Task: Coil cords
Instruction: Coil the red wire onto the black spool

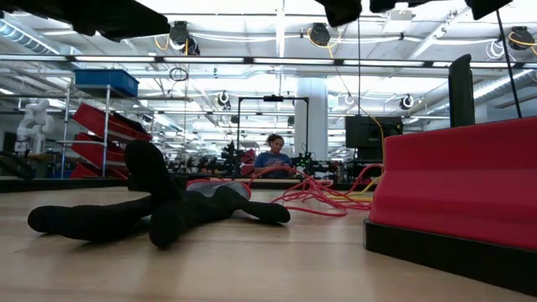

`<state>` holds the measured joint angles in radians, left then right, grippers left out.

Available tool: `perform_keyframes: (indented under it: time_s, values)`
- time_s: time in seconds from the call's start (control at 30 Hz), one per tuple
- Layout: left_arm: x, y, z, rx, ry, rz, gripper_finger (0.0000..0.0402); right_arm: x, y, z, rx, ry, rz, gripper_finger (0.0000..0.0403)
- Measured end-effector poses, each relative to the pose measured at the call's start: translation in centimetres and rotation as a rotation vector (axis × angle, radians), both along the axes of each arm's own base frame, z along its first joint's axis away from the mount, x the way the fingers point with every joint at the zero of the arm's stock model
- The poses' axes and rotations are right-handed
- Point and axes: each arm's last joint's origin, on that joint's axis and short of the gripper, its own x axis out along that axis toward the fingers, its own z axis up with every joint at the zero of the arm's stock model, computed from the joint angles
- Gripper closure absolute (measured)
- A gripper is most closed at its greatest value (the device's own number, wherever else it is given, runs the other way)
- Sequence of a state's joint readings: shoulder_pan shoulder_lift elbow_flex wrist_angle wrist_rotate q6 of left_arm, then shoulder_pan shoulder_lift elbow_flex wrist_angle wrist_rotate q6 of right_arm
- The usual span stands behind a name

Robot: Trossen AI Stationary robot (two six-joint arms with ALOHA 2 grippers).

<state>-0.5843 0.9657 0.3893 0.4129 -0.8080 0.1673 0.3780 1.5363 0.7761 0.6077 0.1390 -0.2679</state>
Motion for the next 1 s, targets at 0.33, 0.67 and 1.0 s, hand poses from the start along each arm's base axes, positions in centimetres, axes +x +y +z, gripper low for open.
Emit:
perform_keyframes:
  time_s: [0.33,0.67,1.0]
  values:
    - [0.3,0.7,0.4,-0.013,-0.038,0.093,0.0262,0.8,-2.2,0.7,-0.177,-0.107,-0.048,0.0257]
    - [0.8,1.9,1.3,-0.068,-0.128,0.184,0.0262,1.4,-4.3,1.5,-0.225,-0.194,-0.116,0.0257]
    - [1.1,2.6,1.3,-0.068,-0.134,0.224,0.0262,1.6,-5.8,2.9,-0.215,-0.335,-0.180,0.0257]
